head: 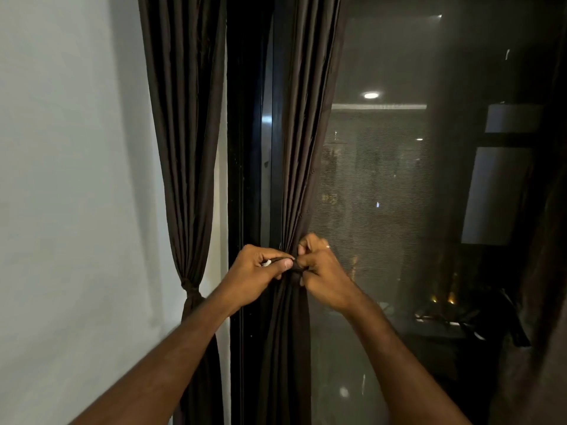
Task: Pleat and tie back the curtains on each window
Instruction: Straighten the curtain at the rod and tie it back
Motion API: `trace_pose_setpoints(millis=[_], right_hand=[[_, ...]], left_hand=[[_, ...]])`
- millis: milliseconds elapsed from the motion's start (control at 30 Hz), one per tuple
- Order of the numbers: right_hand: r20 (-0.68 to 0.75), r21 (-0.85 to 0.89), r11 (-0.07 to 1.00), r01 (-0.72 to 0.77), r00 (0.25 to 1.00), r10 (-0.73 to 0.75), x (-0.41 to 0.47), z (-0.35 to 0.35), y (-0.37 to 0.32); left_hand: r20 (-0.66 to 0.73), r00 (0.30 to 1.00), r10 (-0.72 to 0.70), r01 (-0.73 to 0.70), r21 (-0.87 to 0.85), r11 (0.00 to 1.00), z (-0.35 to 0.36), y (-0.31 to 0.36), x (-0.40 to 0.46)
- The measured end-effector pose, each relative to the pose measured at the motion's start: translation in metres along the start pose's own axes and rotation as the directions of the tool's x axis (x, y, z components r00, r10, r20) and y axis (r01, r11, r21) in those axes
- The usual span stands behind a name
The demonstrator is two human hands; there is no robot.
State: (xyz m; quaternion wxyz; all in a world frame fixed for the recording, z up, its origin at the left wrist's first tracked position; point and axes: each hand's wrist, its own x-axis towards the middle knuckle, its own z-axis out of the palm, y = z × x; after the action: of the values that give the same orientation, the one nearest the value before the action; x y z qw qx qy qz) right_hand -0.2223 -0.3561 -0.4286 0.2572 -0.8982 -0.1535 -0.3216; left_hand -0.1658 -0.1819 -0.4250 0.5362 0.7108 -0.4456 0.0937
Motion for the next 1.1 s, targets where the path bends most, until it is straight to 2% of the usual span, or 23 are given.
trace_pose_setpoints(millis=[67, 133, 233, 300, 400, 533, 633, 733, 833, 933, 1000, 1100], right_hand=[[-0.031, 0.009, 1.0, 0.009, 0.999, -0.009, -0.001, -0.001, 0.0], [-0.165, 0.036, 0.999, 0.019, 0.986, -0.013, -0.002, -0.001, 0.002], [-0.448, 0.072, 0.997, -0.018, 0.893, 0.048, -0.009, 0.004, 0.008], [-0.516, 0.03, 1.0, -0.008, 0.856, 0.023, -0.017, 0.012, 0.009], [-0.492, 0.0, 1.0, -0.016, 0.871, 0.014, -0.029, 0.024, 0.0], [-0.482, 0.204, 0.977, -0.056, 0.864, 0.15, -0.035, 0.025, -0.021], [-0.349, 0.414, 0.886, -0.207, 0.863, 0.365, -0.034, 0.029, -0.026], [-0.189, 0.577, 0.772, -0.268, 0.875, 0.445, -0.029, 0.038, -0.017], [-0.205, 0.51, 0.826, -0.241, 0.898, 0.388, -0.024, 0.031, -0.011], [-0.269, 0.322, 0.928, -0.187, 0.922, 0.279, -0.018, 0.017, -0.013], [-0.283, 0.209, 0.967, -0.144, 0.938, 0.201, -0.016, 0.011, -0.011], [-0.297, 0.186, 0.978, -0.095, 0.943, 0.148, -0.02, 0.007, 0.001]], left_hand=[[-0.007, 1.0, -0.015, 0.015, 0.016, 1.0, 0.003, 0.004, 0.001], [-0.041, 0.995, -0.089, 0.09, 0.027, 0.996, 0.004, 0.009, 0.005], [-0.044, 0.97, -0.24, 0.237, -0.059, 0.97, 0.003, 0.016, 0.01], [-0.017, 0.964, -0.264, 0.263, -0.053, 0.963, 0.002, 0.018, 0.012], [0.013, 0.973, -0.23, 0.23, -0.039, 0.972, 0.003, 0.021, 0.012], [0.006, 0.963, -0.269, 0.268, -0.109, 0.957, 0.004, 0.022, 0.012], [0.024, 0.957, -0.288, 0.288, -0.168, 0.943, 0.002, 0.019, 0.01], [0.058, 0.956, -0.287, 0.292, -0.216, 0.931, 0.0, 0.016, 0.008], [0.015, 0.97, -0.241, 0.239, -0.204, 0.949, 0.0, 0.016, 0.008], [-0.107, 0.982, -0.158, 0.139, -0.168, 0.976, -0.002, 0.02, 0.013], [-0.141, 0.981, -0.134, 0.107, -0.184, 0.977, -0.004, 0.025, 0.02], [-0.17, 0.981, -0.093, 0.071, -0.132, 0.989, -0.012, 0.032, 0.033]])
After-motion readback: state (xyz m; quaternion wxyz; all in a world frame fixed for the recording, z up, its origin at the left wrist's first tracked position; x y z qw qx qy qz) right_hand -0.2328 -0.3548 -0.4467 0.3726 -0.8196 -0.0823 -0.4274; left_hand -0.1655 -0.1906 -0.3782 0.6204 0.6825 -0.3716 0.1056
